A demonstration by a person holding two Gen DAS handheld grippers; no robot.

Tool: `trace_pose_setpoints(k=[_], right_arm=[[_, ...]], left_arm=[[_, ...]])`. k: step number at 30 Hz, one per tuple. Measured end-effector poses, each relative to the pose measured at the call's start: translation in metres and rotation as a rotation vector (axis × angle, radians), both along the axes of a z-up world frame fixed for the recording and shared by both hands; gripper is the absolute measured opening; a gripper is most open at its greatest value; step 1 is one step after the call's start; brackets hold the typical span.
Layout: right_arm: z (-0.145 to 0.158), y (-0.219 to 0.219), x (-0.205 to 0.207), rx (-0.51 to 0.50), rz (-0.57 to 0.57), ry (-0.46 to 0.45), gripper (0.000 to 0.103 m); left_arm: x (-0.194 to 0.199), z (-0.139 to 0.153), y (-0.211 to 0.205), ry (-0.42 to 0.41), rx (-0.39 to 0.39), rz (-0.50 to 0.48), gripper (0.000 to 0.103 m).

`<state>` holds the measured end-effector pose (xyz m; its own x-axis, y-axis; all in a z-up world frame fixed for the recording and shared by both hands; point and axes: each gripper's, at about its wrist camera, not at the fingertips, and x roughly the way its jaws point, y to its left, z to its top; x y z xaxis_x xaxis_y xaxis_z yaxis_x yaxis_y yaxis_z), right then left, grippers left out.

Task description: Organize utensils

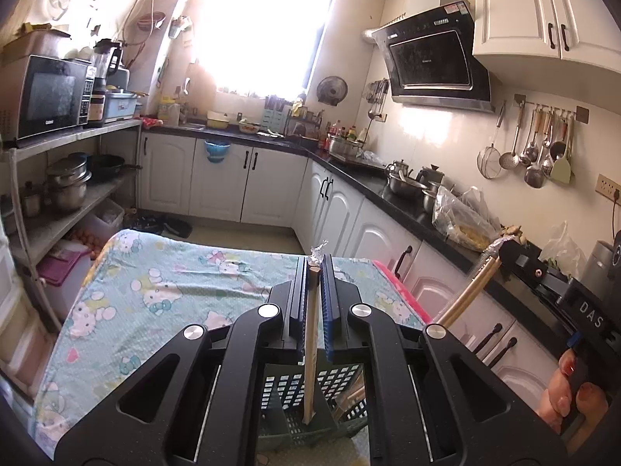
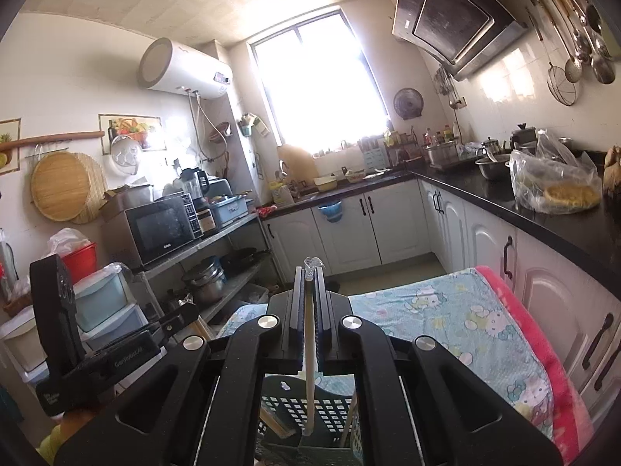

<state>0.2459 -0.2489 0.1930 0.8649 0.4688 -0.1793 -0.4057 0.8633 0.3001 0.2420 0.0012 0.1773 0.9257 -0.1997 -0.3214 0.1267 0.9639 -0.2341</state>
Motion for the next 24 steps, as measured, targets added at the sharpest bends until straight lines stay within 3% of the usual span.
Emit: trace_pose_setpoints(k=[24], right_arm=[[-0.056,0.014,0.018,-0.025,-0.018,0.046,0.005]], left_arm=[[0.009,-0.059,-0.013,0.072,0.015,-0.006,0.004]])
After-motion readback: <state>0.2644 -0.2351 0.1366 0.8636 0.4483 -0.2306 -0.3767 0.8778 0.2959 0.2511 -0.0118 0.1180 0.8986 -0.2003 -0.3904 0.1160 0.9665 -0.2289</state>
